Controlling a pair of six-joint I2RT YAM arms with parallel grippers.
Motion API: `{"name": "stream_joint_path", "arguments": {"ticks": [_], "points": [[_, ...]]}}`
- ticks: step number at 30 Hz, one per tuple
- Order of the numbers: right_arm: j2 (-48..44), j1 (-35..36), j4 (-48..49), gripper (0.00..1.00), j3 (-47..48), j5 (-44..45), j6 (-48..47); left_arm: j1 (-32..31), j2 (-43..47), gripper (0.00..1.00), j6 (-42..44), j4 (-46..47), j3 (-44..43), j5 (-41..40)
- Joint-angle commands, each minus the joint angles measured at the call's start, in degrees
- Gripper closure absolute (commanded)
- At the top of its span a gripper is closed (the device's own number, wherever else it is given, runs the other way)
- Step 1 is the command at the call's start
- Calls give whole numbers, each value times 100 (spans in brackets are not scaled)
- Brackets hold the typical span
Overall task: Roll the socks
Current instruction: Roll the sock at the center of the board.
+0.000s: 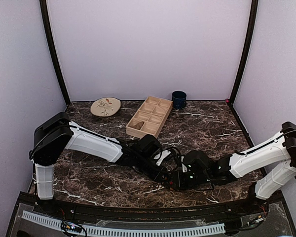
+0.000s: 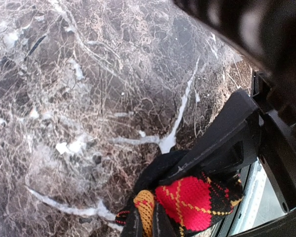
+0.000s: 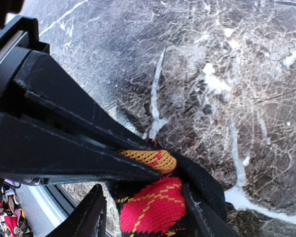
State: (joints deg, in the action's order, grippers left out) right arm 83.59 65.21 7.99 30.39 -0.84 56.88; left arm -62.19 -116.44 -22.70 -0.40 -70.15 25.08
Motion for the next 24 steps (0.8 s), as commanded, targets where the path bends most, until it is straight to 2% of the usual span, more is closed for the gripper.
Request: {"name": "stream_joint_path", "arguments": {"ticks": [1, 13, 24], "points": [[-343, -44, 807, 51, 133, 266, -289, -267, -36, 100, 106, -739, 181, 377], [-728, -13, 129, 50, 302, 391, -358, -267, 15, 100, 122, -695, 257, 348], [-1096, 312, -503, 50, 329, 784, -202, -267, 25, 100, 167, -728, 256, 331]]}}
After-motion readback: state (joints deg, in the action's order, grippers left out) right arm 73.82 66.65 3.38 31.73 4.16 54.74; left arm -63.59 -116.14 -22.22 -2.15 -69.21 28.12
